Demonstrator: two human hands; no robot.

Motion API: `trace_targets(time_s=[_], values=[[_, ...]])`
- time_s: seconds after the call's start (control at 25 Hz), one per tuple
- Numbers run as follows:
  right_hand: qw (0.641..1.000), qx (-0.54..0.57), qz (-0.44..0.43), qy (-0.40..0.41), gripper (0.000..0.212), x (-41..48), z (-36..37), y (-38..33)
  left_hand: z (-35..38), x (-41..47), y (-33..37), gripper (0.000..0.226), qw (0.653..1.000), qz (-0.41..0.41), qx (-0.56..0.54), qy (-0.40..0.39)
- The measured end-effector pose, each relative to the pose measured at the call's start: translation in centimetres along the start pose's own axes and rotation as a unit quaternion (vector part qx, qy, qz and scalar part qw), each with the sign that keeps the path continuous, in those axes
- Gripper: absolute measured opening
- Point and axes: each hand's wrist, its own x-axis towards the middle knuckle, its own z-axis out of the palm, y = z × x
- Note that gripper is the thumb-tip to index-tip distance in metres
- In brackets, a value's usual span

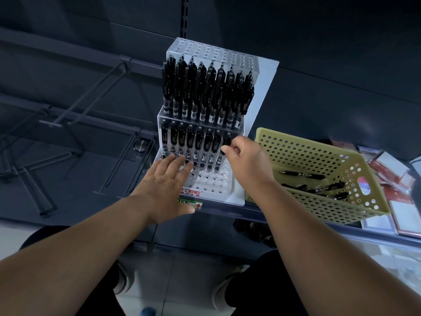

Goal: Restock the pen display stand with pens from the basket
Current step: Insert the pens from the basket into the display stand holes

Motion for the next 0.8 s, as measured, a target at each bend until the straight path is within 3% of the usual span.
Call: trace_targets(time_s=[0.08,0.2,0.44,0.64,0.8], values=[[0.999,0.04,0.027,-0.024,0.023,-0.4,-1.5,-0.2,-0.4,-0.1,0.1,0.102,1.0,-0.004,-0.004,0.002],[0.997,0.053,0.062,0.005,0.028,-1.2,-4.9,1.0,-0.9,-0.2,1.0,0.1,0.999,-0.003,-0.022,0.027],[0.992,0.003,0.123,0.026,0.024,-2.6,-11.6,8.8,-3.6,0.9,7.5,0.1,0.989,0.092,-0.067,0.098],[0.979,-0.073,0.172,-0.078,0.042,-2.5,-14.1,14.4,-6.8,4.7,13.1,0.099,0.98,0.145,-0.07,0.119],[0.963,-0.092,0.183,-0.175,0.063,-1.2,-14.6,16.8,-7.3,8.3,15.7,0.089,0.987,0.123,-0.061,0.082]])
